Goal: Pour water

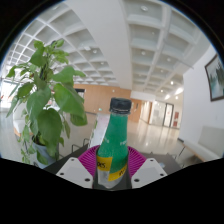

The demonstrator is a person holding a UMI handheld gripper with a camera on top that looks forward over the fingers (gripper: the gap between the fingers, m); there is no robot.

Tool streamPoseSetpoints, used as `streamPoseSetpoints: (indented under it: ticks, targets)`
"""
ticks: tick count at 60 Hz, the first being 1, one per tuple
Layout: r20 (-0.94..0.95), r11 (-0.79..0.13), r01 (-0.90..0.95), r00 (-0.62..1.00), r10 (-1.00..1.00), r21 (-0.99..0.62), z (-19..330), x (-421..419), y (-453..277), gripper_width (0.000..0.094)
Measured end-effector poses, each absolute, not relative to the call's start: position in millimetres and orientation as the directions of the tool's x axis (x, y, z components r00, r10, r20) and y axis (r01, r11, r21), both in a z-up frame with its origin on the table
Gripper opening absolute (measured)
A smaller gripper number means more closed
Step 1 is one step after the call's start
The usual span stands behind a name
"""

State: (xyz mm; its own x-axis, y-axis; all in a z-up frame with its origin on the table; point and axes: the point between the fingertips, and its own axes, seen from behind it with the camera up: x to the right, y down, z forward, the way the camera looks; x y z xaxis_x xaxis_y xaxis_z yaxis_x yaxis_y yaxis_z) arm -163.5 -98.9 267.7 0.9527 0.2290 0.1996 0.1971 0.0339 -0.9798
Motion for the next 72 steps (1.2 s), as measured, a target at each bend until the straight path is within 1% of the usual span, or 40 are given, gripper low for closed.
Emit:
streamPoseSetpoints:
  ticks: [2,4,5,11,12,21,23,24,27,34,36,40,42,43,45,54,65,72]
  targets:
    - [0.174,-0.015,0.183,0.955,0.24,-0.983,241,-162,-96,0.0381]
    - [0.163,-0.056,0.182,0.956,0.246,-0.982,222,-137,-92,0.0382]
    - [0.16,-0.075,0.182,0.957,0.241,-0.98,204,-157,-92,0.0382]
    - [0.167,-0.164,0.207,0.958,0.232,-0.964,148,-138,-87,0.0382]
    - [0.163,-0.179,0.206,0.96,0.229,-0.962,135,-146,-86,0.0382]
    - [0.132,-0.268,0.192,0.965,0.226,-0.944,77,-134,-91,0.0386]
    - [0.134,-0.22,0.184,0.965,0.225,-0.958,84,-135,-89,0.0388]
    - [0.141,-0.232,0.193,0.965,0.223,-0.953,78,-133,-90,0.0391]
    - [0.132,-0.221,0.18,0.968,0.215,-0.959,83,-132,-90,0.0394]
    - [0.14,-0.245,0.19,0.969,0.204,-0.951,80,-132,-87,0.0539]
    - [0.149,-0.282,0.203,0.968,0.2,-0.938,75,-130,-91,0.0612]
    - [0.152,-0.354,0.217,0.968,0.202,-0.91,64,-129,-103,0.088]
    - [0.141,-0.37,0.208,0.97,0.2,-0.905,59,-128,-110,0.0842]
    - [0.139,-0.376,0.205,0.971,0.197,-0.904,60,-128,-115,0.084]
    - [0.134,-0.382,0.198,0.973,0.188,-0.903,63,-127,-124,0.0855]
    - [0.139,-0.401,0.18,0.982,0.129,-0.898,81,-120,-178,0.0856]
    - [0.146,-0.395,0.168,0.986,0.087,-0.903,116,-112,-260,0.0854]
    - [0.119,-0.401,0.14,0.99,0.077,-0.905,129,-111,-311,0.0856]
